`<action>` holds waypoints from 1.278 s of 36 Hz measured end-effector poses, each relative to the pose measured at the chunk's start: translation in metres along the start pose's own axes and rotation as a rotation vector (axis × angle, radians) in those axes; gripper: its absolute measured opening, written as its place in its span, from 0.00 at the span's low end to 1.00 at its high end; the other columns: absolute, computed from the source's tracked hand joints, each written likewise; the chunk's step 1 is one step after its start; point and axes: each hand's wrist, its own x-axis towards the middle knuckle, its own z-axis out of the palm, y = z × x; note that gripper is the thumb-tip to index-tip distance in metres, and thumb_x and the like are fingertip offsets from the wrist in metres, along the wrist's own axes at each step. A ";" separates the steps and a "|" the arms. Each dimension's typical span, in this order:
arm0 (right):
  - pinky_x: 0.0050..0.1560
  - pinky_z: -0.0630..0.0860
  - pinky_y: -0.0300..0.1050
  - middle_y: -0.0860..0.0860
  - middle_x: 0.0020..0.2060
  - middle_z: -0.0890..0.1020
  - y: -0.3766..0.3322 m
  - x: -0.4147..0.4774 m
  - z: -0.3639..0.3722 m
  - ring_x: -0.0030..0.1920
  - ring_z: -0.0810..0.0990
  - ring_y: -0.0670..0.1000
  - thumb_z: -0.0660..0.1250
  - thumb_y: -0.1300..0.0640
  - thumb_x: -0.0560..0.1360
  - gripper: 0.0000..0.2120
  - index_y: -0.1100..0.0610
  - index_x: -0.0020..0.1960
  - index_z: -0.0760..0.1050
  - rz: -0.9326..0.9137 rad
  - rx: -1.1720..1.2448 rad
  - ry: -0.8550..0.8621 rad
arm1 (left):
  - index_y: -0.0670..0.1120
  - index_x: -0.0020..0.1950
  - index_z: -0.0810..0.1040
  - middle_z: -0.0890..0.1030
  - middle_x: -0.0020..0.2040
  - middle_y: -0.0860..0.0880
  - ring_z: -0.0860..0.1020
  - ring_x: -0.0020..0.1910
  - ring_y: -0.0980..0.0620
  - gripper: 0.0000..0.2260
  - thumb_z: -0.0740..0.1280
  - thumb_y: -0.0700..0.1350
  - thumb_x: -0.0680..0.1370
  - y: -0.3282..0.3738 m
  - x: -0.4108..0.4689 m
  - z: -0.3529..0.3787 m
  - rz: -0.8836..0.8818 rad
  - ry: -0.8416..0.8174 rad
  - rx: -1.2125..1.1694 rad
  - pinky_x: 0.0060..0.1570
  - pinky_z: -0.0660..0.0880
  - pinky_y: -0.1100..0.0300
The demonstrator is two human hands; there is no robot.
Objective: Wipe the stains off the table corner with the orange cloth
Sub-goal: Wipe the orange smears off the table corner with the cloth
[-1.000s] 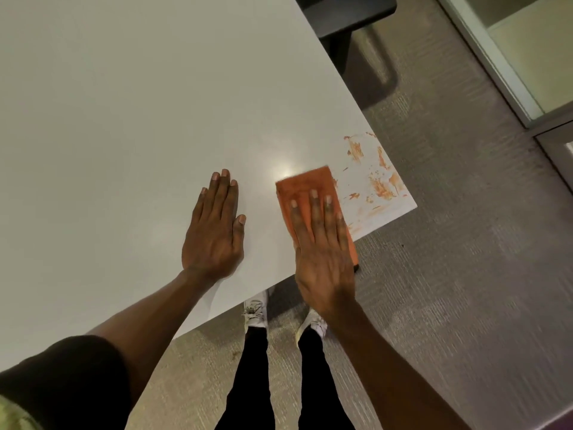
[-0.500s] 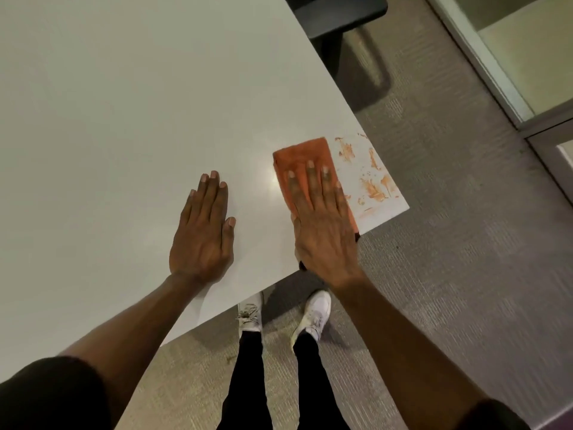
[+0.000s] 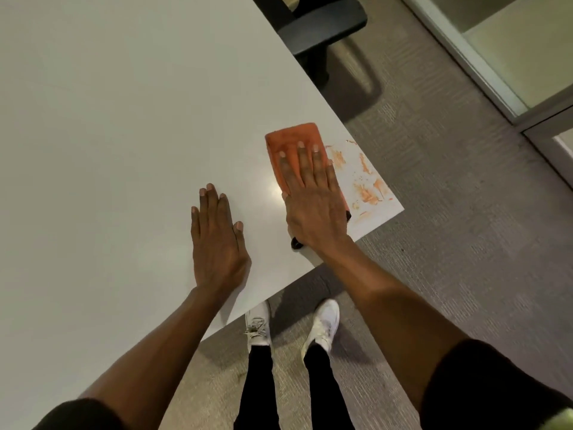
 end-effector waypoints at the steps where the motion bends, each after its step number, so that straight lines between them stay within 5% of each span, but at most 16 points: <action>1: 0.85 0.48 0.66 0.59 0.87 0.44 0.000 -0.008 -0.001 0.86 0.42 0.63 0.56 0.48 0.88 0.35 0.54 0.87 0.41 -0.013 -0.003 -0.001 | 0.39 0.91 0.53 0.48 0.93 0.42 0.45 0.93 0.45 0.30 0.49 0.50 0.91 0.006 0.002 0.003 -0.026 0.020 -0.003 0.91 0.42 0.44; 9: 0.85 0.49 0.65 0.58 0.86 0.38 -0.024 -0.105 -0.010 0.86 0.37 0.63 0.55 0.48 0.88 0.37 0.52 0.87 0.35 -0.071 0.051 -0.107 | 0.40 0.92 0.51 0.46 0.93 0.43 0.42 0.93 0.46 0.30 0.46 0.54 0.91 0.022 0.005 0.011 -0.107 0.059 0.083 0.91 0.45 0.39; 17: 0.85 0.46 0.66 0.59 0.87 0.47 -0.005 0.008 0.000 0.86 0.43 0.64 0.64 0.58 0.83 0.40 0.54 0.87 0.45 -0.098 0.072 0.027 | 0.41 0.92 0.52 0.48 0.93 0.43 0.44 0.93 0.46 0.31 0.45 0.55 0.91 0.025 0.006 0.011 -0.134 0.073 0.112 0.91 0.46 0.40; 21: 0.85 0.48 0.66 0.58 0.87 0.48 0.004 0.049 0.000 0.87 0.44 0.63 0.63 0.56 0.85 0.38 0.53 0.88 0.46 -0.022 0.071 0.041 | 0.41 0.92 0.52 0.47 0.93 0.44 0.43 0.93 0.47 0.32 0.44 0.56 0.91 0.027 0.005 0.011 -0.132 0.075 0.109 0.91 0.46 0.40; 32: 0.85 0.51 0.63 0.56 0.87 0.42 -0.010 -0.083 -0.021 0.87 0.40 0.60 0.55 0.49 0.88 0.35 0.51 0.87 0.40 -0.106 0.068 -0.074 | 0.42 0.92 0.51 0.46 0.93 0.44 0.43 0.93 0.47 0.30 0.50 0.52 0.92 0.025 0.006 0.014 -0.134 0.091 0.133 0.91 0.46 0.40; 40: 0.85 0.50 0.66 0.58 0.87 0.49 -0.001 0.032 -0.006 0.87 0.46 0.63 0.63 0.56 0.84 0.37 0.54 0.88 0.48 -0.139 0.061 0.023 | 0.42 0.92 0.52 0.47 0.93 0.44 0.43 0.93 0.48 0.29 0.48 0.52 0.92 0.026 0.006 0.014 -0.137 0.095 0.128 0.91 0.46 0.41; 46: 0.85 0.50 0.66 0.57 0.87 0.51 0.003 0.072 -0.001 0.87 0.47 0.63 0.61 0.50 0.86 0.35 0.52 0.88 0.48 -0.041 0.038 0.034 | 0.43 0.92 0.52 0.48 0.93 0.45 0.44 0.93 0.47 0.31 0.43 0.57 0.91 0.028 0.006 0.012 -0.151 0.096 0.117 0.91 0.46 0.40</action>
